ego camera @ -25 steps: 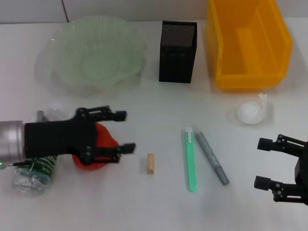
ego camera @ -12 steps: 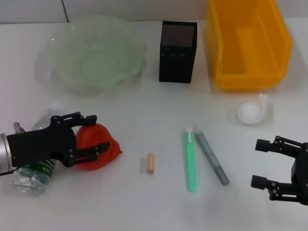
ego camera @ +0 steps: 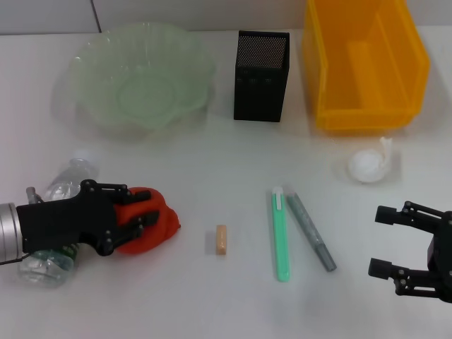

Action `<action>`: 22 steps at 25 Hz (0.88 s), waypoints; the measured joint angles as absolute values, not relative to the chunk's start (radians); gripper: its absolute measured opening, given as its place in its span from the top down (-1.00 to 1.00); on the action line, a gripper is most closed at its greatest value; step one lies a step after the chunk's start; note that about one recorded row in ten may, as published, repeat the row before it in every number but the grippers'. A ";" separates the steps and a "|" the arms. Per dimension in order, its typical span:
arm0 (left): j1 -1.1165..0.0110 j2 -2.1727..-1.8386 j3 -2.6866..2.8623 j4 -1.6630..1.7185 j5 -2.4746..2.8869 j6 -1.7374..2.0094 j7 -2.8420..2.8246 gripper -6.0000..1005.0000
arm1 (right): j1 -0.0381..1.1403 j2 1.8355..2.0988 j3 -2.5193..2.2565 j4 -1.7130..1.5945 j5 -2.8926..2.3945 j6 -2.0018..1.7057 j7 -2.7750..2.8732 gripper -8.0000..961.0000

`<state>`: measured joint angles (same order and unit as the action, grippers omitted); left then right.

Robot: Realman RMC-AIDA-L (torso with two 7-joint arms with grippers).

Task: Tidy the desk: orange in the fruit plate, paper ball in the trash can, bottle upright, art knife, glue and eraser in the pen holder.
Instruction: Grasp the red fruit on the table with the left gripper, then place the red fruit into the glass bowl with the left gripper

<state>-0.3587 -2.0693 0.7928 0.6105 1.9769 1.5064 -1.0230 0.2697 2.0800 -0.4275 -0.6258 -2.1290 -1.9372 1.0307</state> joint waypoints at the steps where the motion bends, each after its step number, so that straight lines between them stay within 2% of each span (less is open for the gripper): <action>1: -0.359 -2.070 0.793 0.612 1.976 1.506 -1.025 -0.07 | 0.269 2.080 -0.426 -0.626 -2.129 -1.937 1.031 -0.75; 11: -0.362 -2.074 0.793 0.617 1.971 1.503 -1.028 0.83 | 0.265 2.082 -0.422 -0.621 -2.125 -1.940 1.031 -0.75; 15: -0.369 -2.073 0.791 0.620 1.967 1.515 -1.046 0.87 | 0.265 2.082 -0.422 -0.621 -2.124 -1.941 1.031 -0.75; 22: -0.403 -2.074 0.795 0.625 1.790 1.569 -1.050 0.78 | 0.266 2.081 -0.420 -0.607 -2.123 -1.939 1.031 -0.75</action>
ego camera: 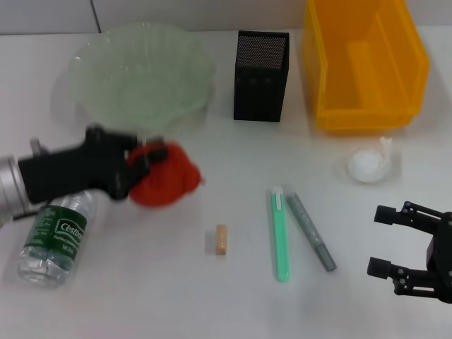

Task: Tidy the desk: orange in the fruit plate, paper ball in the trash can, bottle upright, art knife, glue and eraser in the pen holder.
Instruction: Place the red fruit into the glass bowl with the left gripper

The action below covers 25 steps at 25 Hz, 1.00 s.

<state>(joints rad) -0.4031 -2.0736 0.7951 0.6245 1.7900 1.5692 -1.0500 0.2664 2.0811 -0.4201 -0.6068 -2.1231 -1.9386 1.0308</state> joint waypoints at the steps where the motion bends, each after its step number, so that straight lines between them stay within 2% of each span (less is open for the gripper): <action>1: -0.414 -2.074 0.795 0.624 1.755 1.563 -1.052 0.77 | 0.267 2.081 -0.420 -0.605 -2.123 -1.938 1.031 -0.75; 7: -0.503 -2.078 0.800 0.584 1.584 1.409 -1.053 0.70 | 0.272 2.080 -0.422 -0.597 -2.123 -1.937 1.030 -0.75; 14: -0.652 -2.078 0.806 0.450 1.509 0.960 -1.033 0.62 | 0.279 2.080 -0.427 -0.595 -2.123 -1.936 1.030 -0.75; 23: -0.670 -2.080 0.807 0.394 1.389 0.926 -0.945 0.51 | 0.301 2.076 -0.424 -0.570 -2.124 -1.926 1.036 -0.75; 25: -0.670 -2.080 0.807 0.394 1.389 0.926 -0.945 0.40 | 0.302 2.077 -0.424 -0.569 -2.124 -1.922 1.038 -0.75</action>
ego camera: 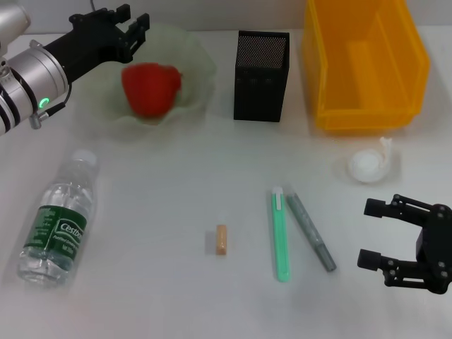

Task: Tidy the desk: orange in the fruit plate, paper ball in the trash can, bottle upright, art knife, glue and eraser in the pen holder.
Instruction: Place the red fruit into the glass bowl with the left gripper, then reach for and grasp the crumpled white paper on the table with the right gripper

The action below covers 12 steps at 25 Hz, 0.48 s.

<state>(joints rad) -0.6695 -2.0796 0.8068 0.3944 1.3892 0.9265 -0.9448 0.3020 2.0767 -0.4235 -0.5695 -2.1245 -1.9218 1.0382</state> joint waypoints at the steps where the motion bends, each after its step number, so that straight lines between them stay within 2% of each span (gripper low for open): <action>1: -0.670 -2.080 0.807 0.394 1.389 0.926 -0.945 0.34 | 0.302 2.078 -0.422 -0.569 -2.124 -1.921 1.038 -0.75; 6: -0.643 -2.077 0.807 0.402 1.384 1.013 -0.970 0.07 | 0.302 2.079 -0.403 -0.570 -2.115 -1.939 1.046 -0.75; 12: -0.493 -2.070 0.929 0.487 1.398 1.340 -1.020 -0.25 | 0.294 2.072 -0.292 -0.704 -2.078 -2.049 1.122 -0.75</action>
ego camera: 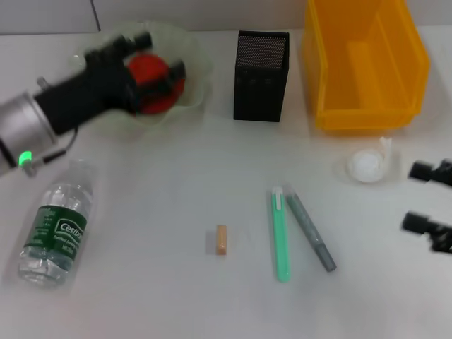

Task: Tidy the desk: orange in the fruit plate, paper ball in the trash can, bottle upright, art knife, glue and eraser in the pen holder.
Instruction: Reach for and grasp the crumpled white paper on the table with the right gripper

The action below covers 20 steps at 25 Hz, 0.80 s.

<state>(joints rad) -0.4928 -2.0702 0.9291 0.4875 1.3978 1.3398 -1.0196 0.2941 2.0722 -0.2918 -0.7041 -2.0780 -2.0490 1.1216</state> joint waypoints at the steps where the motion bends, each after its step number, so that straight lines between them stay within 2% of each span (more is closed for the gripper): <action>1: -0.469 -2.069 0.973 0.500 1.398 1.364 -1.017 -0.30 | 0.298 2.073 -0.279 -0.767 -2.077 -2.055 1.173 -0.75; 8: -0.341 -2.069 1.188 0.563 1.416 1.412 -0.991 -0.60 | 0.372 2.077 -0.381 -1.294 -2.134 -1.947 1.776 -0.73; 13: -0.336 -2.070 1.191 0.544 1.416 1.404 -0.990 -0.60 | 0.430 2.081 -0.703 -1.634 -2.373 -1.896 2.115 -0.71; 20: -0.337 -2.070 1.191 0.544 1.416 1.395 -0.989 -0.60 | 0.554 2.082 -1.054 -1.611 -2.660 -1.799 2.436 -0.69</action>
